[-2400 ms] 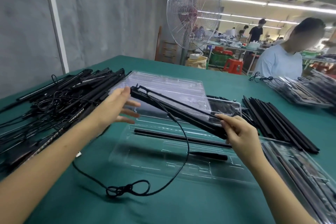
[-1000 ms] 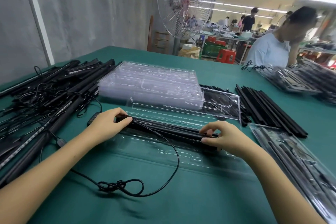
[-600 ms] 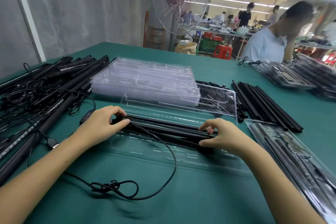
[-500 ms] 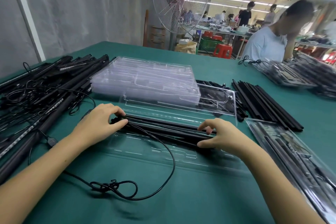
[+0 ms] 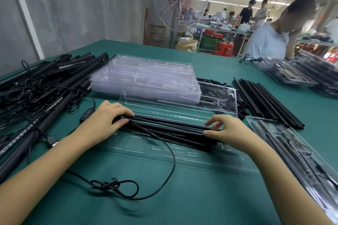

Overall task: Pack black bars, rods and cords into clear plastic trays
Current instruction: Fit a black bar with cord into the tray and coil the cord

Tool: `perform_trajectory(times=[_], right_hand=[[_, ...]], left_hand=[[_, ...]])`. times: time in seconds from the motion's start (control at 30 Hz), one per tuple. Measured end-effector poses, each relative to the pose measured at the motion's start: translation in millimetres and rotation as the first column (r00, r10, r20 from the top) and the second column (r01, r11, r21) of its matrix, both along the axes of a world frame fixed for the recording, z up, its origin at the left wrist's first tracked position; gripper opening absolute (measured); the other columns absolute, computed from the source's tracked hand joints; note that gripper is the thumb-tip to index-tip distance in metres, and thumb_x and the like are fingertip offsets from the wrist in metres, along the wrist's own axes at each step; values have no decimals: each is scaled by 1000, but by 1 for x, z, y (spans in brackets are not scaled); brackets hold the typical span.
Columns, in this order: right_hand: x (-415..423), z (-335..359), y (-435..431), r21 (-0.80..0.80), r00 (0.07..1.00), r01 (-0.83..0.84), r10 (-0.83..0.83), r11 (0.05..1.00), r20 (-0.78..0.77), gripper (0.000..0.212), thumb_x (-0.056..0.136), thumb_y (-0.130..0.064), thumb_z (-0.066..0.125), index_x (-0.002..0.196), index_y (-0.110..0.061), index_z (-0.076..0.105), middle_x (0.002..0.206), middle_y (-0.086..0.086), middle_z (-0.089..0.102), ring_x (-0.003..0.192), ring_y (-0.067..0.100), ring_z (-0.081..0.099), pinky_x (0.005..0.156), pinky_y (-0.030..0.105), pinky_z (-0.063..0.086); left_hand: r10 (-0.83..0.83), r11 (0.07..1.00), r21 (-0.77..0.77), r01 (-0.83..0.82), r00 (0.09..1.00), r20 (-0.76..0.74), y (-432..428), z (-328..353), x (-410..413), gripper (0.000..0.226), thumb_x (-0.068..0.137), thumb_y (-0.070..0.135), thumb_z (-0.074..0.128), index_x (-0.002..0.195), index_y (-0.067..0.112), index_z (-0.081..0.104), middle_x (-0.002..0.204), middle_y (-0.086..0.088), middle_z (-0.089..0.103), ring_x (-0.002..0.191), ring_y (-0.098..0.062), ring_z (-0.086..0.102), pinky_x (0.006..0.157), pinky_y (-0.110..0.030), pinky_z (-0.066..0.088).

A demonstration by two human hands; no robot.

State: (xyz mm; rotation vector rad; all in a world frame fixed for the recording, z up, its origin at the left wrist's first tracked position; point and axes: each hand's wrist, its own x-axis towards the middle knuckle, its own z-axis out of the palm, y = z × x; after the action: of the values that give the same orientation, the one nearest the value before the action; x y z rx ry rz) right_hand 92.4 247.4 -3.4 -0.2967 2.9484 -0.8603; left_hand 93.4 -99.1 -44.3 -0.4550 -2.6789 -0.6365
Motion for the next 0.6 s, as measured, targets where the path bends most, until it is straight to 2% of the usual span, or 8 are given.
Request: perform_trajectory(times=[0.2, 0.33, 0.4, 0.5, 0.6], right_hand=[[-3, 2, 2, -11, 997, -49, 50, 999, 63, 22, 78, -20, 73, 96, -29, 67, 86, -9, 63, 66, 0, 56, 63, 12, 44], [-6, 0, 4, 20, 999, -46, 46, 999, -1, 16, 80, -21, 73, 94, -27, 71, 83, -14, 65, 60, -12, 54, 56, 3, 38], [-7, -4, 3, 39, 999, -35, 36, 999, -33, 17, 82, -21, 72, 98, -26, 71, 87, -13, 65, 65, -9, 54, 58, 4, 37], [-8, -10, -1, 40, 998, -8, 10, 999, -64, 20, 83, -16, 71, 102, -23, 71, 93, -7, 65, 75, 3, 56, 67, 15, 41], [-9, -13, -1, 52, 996, 13, -8, 999, -90, 21, 81, -16, 73, 102, -21, 72, 94, -4, 62, 78, 6, 52, 74, 19, 39]], left_hand=[[-36, 981, 195, 14, 993, 113, -2, 3, 0, 34, 86, 20, 66, 90, 54, 61, 97, 25, 62, 93, 2, 44, 74, -15, 33], [-38, 973, 230, -2, 985, 171, -4, 3, -3, 35, 86, 20, 66, 88, 55, 62, 99, 25, 63, 95, -9, 48, 78, -28, 36], [-39, 972, 236, -8, 980, 193, -4, 3, -4, 35, 86, 20, 66, 88, 54, 62, 100, 25, 63, 96, -12, 49, 79, -30, 36], [-37, 971, 238, -13, 978, 206, -4, 3, -4, 36, 87, 20, 66, 88, 56, 62, 98, 26, 63, 97, -12, 49, 78, -29, 34], [-44, 972, 236, -8, 976, 215, -5, 2, -4, 37, 88, 21, 64, 94, 57, 61, 102, 28, 63, 100, -11, 49, 81, -29, 36]])
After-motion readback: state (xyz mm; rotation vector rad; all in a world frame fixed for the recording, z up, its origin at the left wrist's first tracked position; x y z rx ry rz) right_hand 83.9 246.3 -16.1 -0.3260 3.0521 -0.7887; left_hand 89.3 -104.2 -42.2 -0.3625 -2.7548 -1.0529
